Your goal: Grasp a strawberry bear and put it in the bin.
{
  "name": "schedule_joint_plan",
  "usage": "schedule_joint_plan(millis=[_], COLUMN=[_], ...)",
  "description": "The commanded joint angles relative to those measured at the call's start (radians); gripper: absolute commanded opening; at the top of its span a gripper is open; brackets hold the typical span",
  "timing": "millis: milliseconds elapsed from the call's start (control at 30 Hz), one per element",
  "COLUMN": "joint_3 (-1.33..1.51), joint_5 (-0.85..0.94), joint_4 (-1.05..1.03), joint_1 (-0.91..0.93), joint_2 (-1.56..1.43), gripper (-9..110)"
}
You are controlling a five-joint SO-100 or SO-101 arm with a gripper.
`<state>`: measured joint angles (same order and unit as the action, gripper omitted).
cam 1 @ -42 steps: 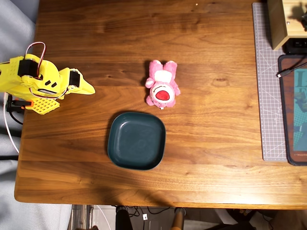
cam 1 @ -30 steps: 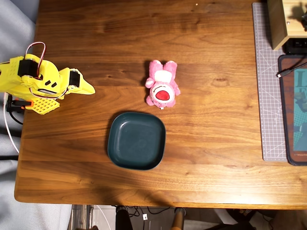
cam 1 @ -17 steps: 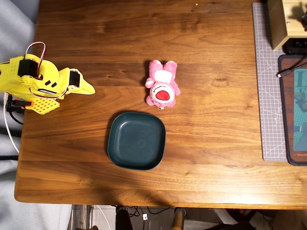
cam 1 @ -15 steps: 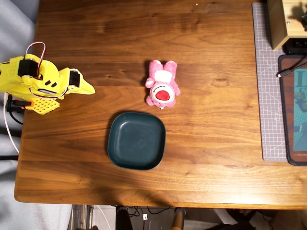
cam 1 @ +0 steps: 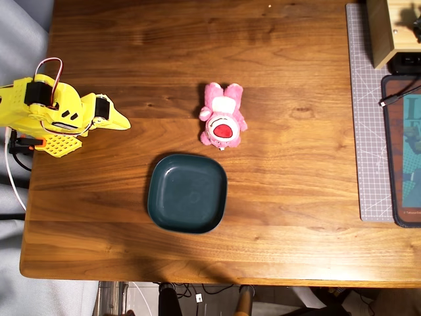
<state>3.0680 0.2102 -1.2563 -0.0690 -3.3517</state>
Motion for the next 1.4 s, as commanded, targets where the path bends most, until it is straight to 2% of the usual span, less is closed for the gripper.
schedule_joint_plan(millis=[0,1367], joint_3=[-0.005,-0.005], joint_5=[-0.006,0.008], joint_4=[0.008,0.006], joint_1=[0.002,0.034], joint_2=[-0.031,-0.031], gripper=[0,0])
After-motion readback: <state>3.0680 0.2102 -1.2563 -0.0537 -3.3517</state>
